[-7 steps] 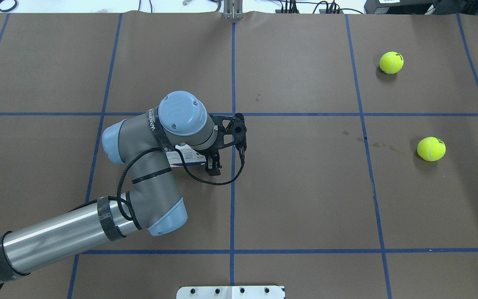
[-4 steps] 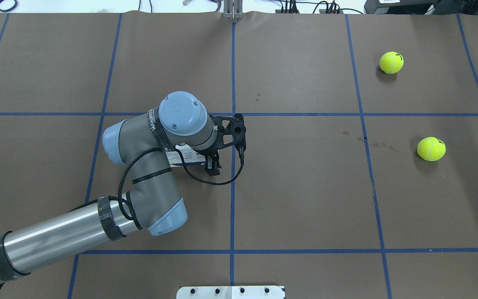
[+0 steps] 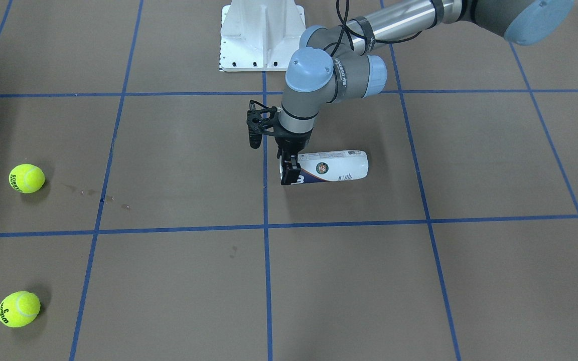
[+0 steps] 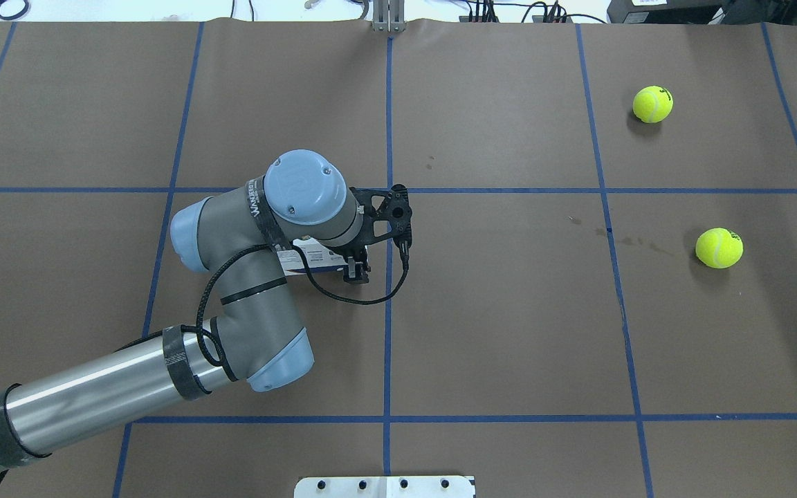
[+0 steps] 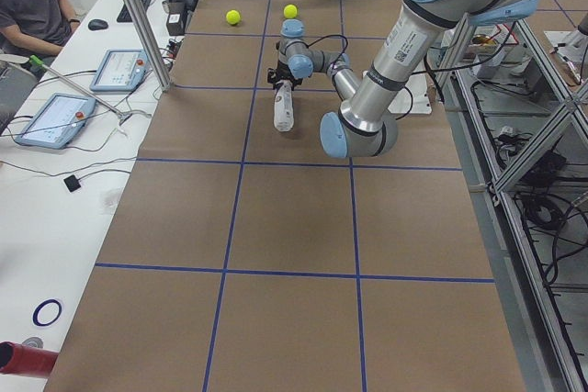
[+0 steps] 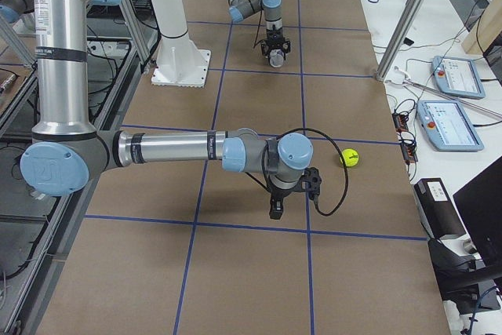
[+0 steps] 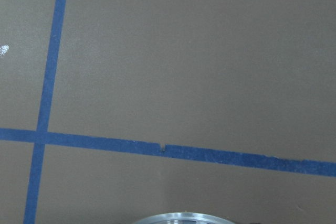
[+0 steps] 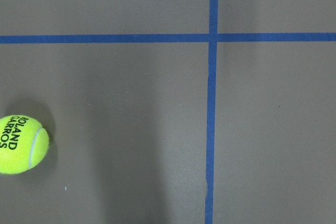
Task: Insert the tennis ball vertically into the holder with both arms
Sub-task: 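Lift and rotate the can upright with the left gripper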
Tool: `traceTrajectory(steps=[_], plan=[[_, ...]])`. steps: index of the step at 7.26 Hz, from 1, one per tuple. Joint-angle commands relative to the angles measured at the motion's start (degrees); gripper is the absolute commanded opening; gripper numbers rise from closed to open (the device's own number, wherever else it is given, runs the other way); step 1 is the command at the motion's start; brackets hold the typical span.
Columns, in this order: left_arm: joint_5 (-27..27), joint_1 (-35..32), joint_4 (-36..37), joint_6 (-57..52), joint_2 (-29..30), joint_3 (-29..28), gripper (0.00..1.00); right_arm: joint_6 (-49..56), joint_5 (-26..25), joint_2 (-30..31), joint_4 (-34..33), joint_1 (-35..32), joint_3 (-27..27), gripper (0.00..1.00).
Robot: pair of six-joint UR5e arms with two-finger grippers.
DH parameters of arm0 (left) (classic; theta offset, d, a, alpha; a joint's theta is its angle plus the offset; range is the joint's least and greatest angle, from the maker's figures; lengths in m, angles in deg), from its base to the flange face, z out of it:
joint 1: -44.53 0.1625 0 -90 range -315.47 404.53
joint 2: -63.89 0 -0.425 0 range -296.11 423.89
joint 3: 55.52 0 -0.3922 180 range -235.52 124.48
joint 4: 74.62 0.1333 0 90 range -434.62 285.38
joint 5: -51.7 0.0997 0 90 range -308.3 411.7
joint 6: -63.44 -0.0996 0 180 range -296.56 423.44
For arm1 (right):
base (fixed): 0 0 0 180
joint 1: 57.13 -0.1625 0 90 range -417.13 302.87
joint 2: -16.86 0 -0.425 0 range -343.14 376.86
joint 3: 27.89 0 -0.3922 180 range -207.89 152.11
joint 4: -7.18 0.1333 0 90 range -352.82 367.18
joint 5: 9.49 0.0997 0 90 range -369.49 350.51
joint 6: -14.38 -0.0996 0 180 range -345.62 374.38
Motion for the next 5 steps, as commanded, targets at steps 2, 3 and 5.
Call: traceTrajectory(steps=[2,3,5], plan=[[-0.1,-1.3,-1.1,3.4,1.5,7.2,0.49,0.0,0.1,0.0,0.1,-0.1,-0.6,0.99],[-0.1,-1.6,-7.9,7.8,1.5,7.3,0.48,0.0,0.1,0.0,0.1,-0.1,-0.8,0.99],[-0.1,-2.3,-15.9,13.7,1.5,7.3,0.48,0.0,0.1,0.1,0.1,-0.1,-0.9,0.99]])
